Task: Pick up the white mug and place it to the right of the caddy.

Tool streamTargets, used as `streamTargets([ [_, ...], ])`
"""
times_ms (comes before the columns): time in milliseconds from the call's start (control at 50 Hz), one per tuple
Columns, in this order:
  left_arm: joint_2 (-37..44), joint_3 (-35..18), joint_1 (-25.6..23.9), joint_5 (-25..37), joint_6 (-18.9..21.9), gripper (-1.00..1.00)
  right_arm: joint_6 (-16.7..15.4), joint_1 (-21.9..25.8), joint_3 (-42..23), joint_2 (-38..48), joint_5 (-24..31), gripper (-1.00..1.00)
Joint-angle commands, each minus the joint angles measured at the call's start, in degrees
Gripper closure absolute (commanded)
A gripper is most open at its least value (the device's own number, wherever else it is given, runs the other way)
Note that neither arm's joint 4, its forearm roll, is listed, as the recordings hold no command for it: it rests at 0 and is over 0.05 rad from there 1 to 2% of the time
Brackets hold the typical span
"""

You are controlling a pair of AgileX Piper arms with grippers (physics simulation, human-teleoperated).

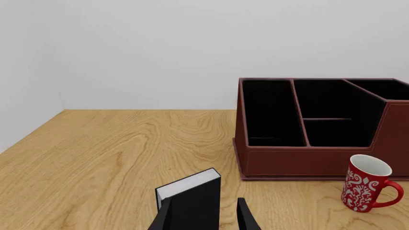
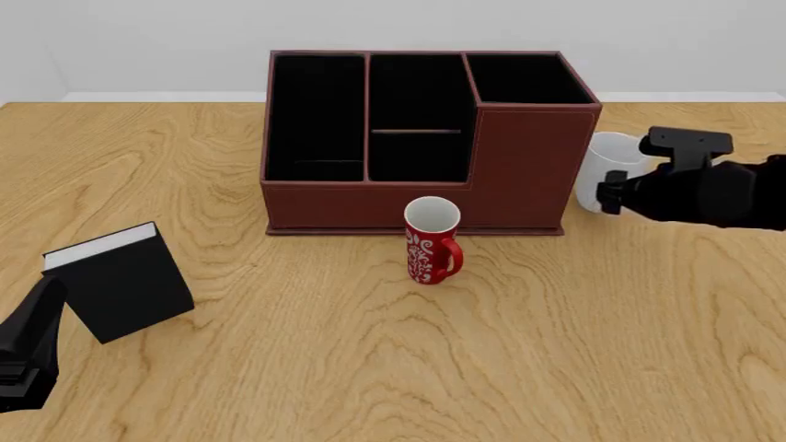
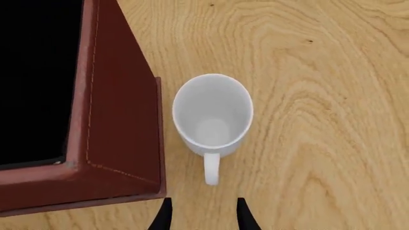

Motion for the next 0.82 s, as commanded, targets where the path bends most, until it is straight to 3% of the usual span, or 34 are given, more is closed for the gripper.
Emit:
streamTargets([
  [20,0.0,0.0,0.0,0.0,0.0,-1.0,-0.05,-0.06,0.97,-1.75,0.15,-1.0],
  [820,0.0,0.0,0.0,0.0,0.0,-1.0,0.1,0.83,4.74,-9.63,1.22,-1.0],
])
